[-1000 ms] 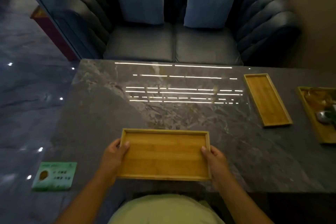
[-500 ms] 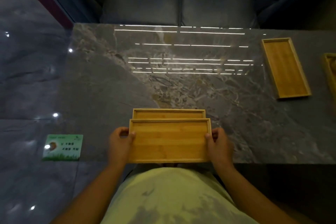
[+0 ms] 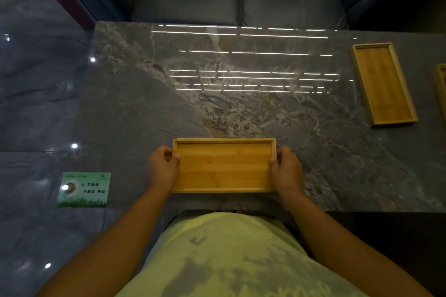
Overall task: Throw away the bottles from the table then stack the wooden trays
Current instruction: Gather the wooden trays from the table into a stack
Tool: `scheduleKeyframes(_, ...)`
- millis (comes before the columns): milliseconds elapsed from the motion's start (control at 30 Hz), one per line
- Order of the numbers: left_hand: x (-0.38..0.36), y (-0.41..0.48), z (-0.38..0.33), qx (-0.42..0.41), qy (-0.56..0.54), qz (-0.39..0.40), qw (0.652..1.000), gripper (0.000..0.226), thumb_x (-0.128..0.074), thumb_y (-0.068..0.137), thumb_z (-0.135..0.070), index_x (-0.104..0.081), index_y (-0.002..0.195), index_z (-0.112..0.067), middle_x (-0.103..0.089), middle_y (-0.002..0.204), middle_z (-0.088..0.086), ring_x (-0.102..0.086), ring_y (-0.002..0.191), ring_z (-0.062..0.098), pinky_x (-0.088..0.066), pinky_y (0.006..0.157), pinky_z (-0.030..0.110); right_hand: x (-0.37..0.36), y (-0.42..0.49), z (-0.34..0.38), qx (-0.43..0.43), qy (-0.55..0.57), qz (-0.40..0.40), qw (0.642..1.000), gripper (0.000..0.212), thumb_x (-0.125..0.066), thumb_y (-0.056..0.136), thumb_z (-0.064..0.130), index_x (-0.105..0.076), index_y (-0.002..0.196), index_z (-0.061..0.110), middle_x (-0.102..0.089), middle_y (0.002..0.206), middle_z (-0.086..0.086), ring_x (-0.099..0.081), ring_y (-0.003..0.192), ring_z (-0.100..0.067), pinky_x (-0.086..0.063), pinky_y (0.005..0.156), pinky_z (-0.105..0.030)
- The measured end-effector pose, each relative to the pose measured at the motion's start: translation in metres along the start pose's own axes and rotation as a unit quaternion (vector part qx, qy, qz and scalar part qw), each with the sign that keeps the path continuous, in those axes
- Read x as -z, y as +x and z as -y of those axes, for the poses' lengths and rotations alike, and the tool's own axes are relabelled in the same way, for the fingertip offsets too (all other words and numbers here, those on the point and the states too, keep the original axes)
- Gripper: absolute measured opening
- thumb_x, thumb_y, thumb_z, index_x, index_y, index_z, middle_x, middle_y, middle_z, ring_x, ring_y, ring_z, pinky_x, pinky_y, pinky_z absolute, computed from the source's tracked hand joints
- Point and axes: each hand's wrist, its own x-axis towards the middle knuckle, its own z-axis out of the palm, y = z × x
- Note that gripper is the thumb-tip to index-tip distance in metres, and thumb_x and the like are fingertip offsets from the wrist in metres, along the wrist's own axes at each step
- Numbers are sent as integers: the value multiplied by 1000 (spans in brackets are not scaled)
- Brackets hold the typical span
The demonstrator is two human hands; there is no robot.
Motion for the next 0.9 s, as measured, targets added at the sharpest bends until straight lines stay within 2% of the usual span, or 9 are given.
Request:
scheduleKeyframes(67, -1, 4, -1, -3, 5, -2, 1000, 10, -68, 85, -13, -61, 81, -6, -63, 79, 12, -61, 76, 31, -52, 69, 45, -1, 2, -1, -4, 2, -2, 1000, 8, -55, 95, 22, -54, 90, 16, -60, 95, -7, -57, 84, -26, -51, 73, -41)
scheduleKeyframes(200, -3, 7, -3, -9, 18, 2, 1000, 10, -68, 84, -15, -61, 81, -10, -63, 80, 9, -61, 76, 28, -52, 69, 44, -4, 5, -2, -25, 7, -4, 1000, 7, -55, 96, 22, -52, 89, 20, -60, 97, -6, -57, 84, -23, -46, 69, -34)
scheduleKeyframes(333, -4, 9, -3, -6, 30, 4, 1000, 11, -68, 84, -17, -59, 81, -14, -62, 80, 5, -59, 75, 24, -46, 66, 35, -5, 7, -3, -27, 9, -1, 1000, 6, -55, 96, 22, -53, 91, 20, -59, 99, -7, -57, 84, -23, -48, 71, -35)
scheduleKeyframes(567, -4, 10, -2, -16, 48, 8, 999, 11, -69, 85, -20, -59, 81, -16, -60, 78, 2, -57, 73, 20, -41, 64, 32, -6, 10, -5, -29, 7, 4, 1000, 5, -54, 96, 22, -53, 92, 20, -60, 98, -7, -57, 85, -23, -46, 70, -34)
scheduleKeyframes(700, -4, 11, -1, -24, 62, 15, 998, 11, -68, 86, -21, -59, 83, -15, -60, 79, 2, -56, 72, 20, -41, 63, 33, -7, 12, -5, -26, -5, 1, 1000, 8, -55, 96, 21, -52, 89, 20, -60, 96, -6, -56, 82, -22, -41, 66, -32)
scheduleKeyframes(900, -3, 11, -2, -41, 77, 19, 996, 13, -67, 87, -19, -57, 82, -13, -58, 79, 4, -55, 73, 21, -40, 62, 33, -8, 15, -5, -29, -17, 3, 999, 9, -54, 96, 21, -51, 88, 19, -58, 95, -5, -56, 83, -23, -45, 68, -36)
